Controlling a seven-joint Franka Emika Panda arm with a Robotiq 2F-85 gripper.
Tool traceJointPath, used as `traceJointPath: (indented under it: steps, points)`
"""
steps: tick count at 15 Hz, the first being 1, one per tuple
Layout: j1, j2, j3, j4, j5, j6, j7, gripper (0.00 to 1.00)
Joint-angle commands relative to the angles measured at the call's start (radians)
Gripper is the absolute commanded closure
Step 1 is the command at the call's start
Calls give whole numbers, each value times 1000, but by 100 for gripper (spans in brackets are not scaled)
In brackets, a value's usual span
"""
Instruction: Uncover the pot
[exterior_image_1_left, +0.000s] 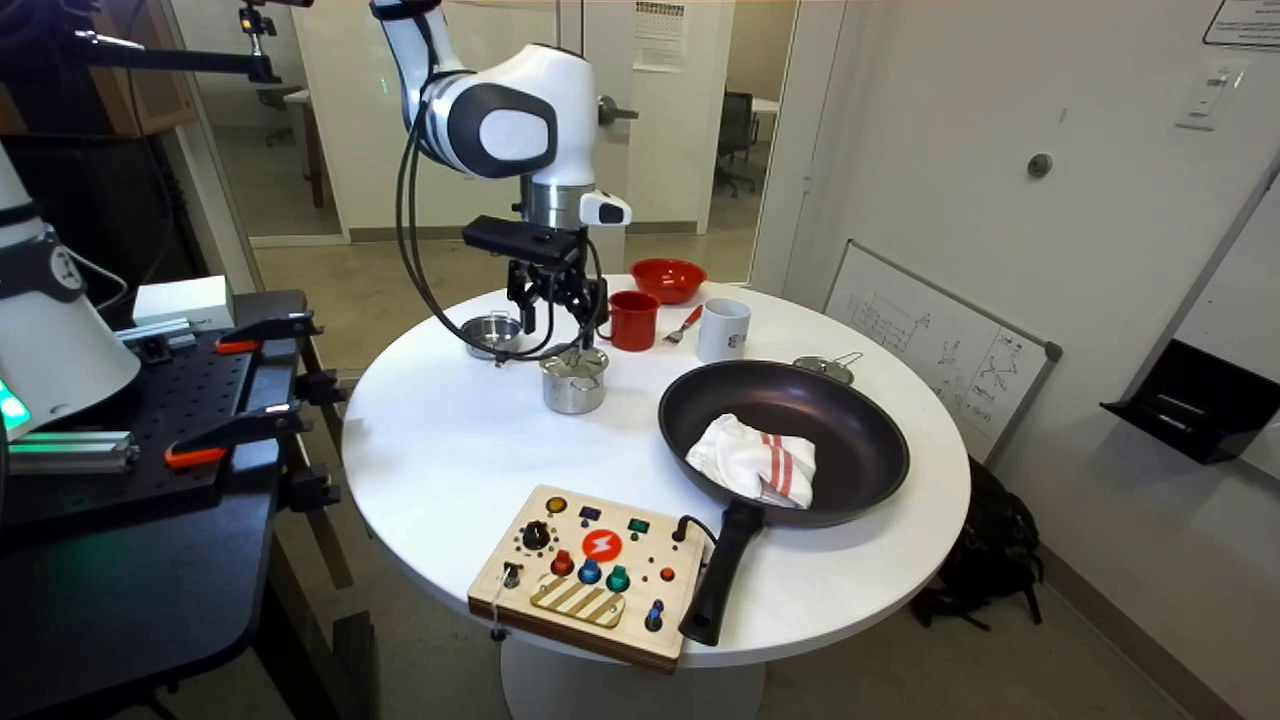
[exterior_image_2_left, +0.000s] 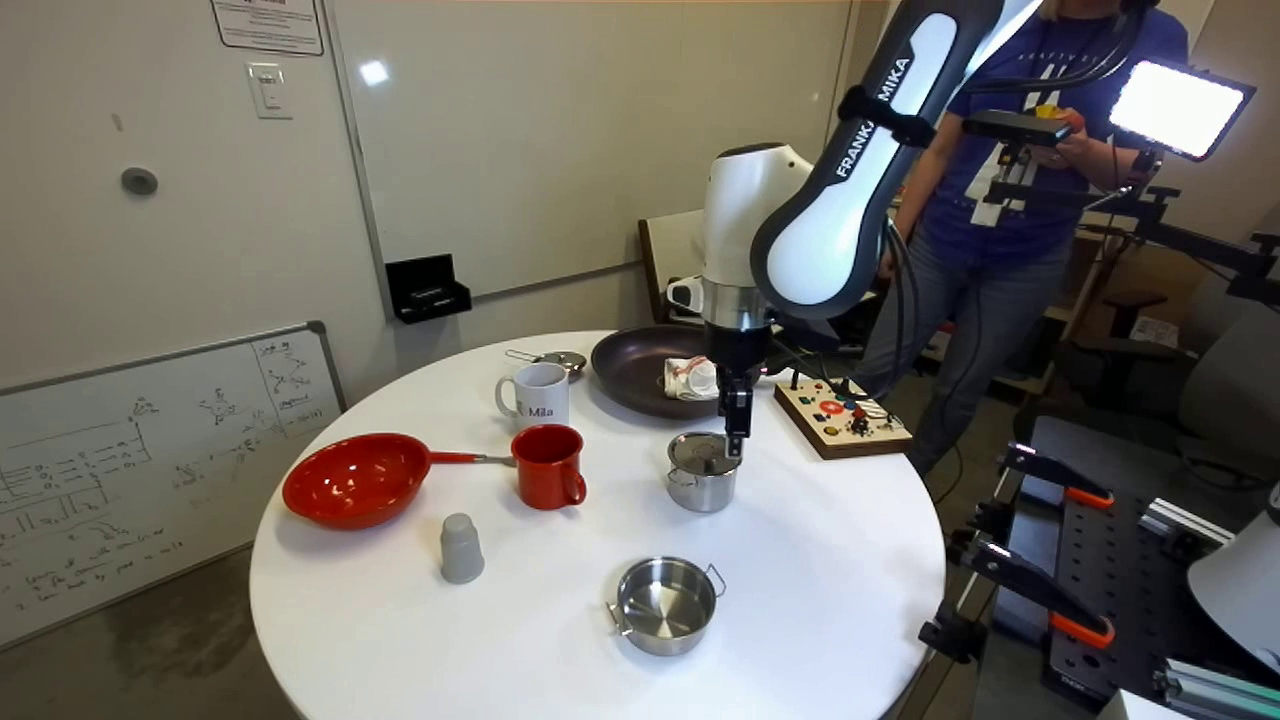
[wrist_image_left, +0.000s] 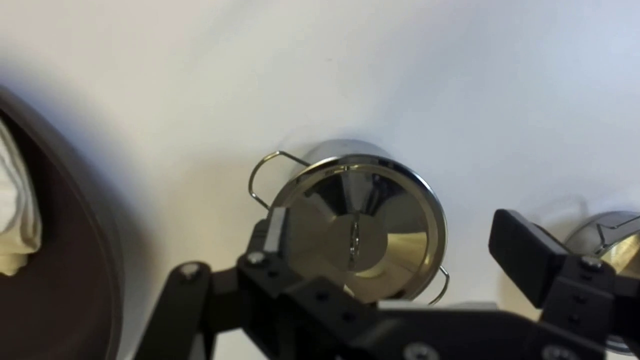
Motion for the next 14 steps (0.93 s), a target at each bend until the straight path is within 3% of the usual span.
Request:
traceJointPath:
  steps: [1, 8, 14]
  points:
    - [-14, -9, 5, 1, -22, 15, -10, 0]
    - [-64, 35, 77, 100, 22, -68, -65, 0]
    - [-54, 88, 70, 181, 25, -159, -51, 0]
